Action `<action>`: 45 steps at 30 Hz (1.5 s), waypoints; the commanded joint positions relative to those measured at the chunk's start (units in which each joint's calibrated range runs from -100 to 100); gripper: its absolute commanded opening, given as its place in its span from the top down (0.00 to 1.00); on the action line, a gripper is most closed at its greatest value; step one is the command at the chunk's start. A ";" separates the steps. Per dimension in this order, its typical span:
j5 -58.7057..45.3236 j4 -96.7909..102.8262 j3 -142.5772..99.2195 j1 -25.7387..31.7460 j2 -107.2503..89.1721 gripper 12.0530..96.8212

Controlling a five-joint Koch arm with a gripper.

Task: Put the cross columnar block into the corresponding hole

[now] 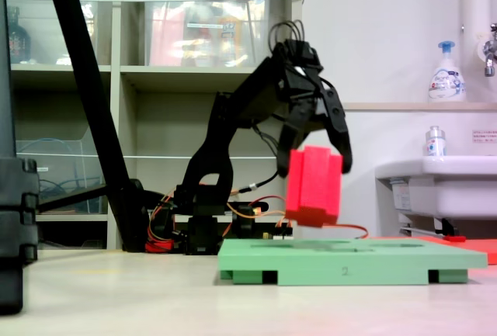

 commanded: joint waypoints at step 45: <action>2.74 19.37 3.85 1.42 14.52 0.61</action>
